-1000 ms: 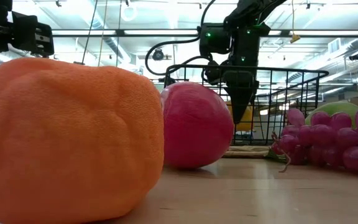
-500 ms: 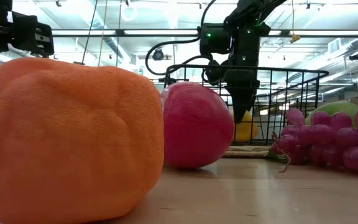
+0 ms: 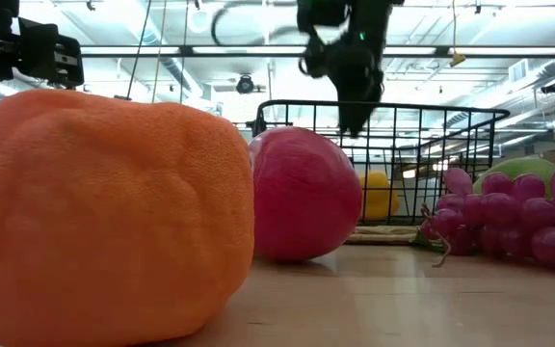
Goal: Build produce basket
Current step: Put the pear into the wire basket
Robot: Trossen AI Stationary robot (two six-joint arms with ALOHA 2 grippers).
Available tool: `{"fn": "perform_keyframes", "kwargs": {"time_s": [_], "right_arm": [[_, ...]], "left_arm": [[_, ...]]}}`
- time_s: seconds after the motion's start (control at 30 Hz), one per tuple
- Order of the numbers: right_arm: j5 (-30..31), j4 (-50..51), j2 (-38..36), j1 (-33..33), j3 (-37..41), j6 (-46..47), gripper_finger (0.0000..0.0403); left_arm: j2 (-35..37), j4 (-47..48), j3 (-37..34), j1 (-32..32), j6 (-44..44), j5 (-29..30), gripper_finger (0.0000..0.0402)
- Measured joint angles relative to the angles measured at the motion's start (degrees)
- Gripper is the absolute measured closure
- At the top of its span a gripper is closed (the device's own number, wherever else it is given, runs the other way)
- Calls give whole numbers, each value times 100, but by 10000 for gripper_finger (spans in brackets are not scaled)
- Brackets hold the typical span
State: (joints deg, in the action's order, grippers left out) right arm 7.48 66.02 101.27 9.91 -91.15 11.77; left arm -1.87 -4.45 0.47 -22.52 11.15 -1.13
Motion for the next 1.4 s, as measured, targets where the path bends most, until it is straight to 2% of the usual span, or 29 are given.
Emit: {"fn": "perform_keyframes", "kwargs": {"time_s": [0.17, 0.4, 0.6, 0.67, 0.83, 1.1, 1.4], "right_arm": [[-4, -43, -16, -232, -536, -283, 5], [-8, -822, -120, -894, -553, -595, 6], [-77, -809, -120, -1487, -553, -590, 5], [-355, -745, -151, -1628, -553, -574, 6], [-774, -530, -207, -1975, -558, -129, 6], [-637, -165, -219, -2444, -473, 438, 7], [-654, -130, -216, -2966, 191, 1397, 7]], "left_arm": [[1, 0, 0, 0, 1, 2, 230], [1, 0, -1, 0, -1, 0, 230], [0, 0, -1, 0, -1, 0, 230], [1, 0, -2, 0, 1, 1, 230], [0, 0, 0, 0, -1, 2, 230], [0, 2, 0, 0, -1, 2, 230], [2, 0, 0, 0, 1, 2, 230]]}}
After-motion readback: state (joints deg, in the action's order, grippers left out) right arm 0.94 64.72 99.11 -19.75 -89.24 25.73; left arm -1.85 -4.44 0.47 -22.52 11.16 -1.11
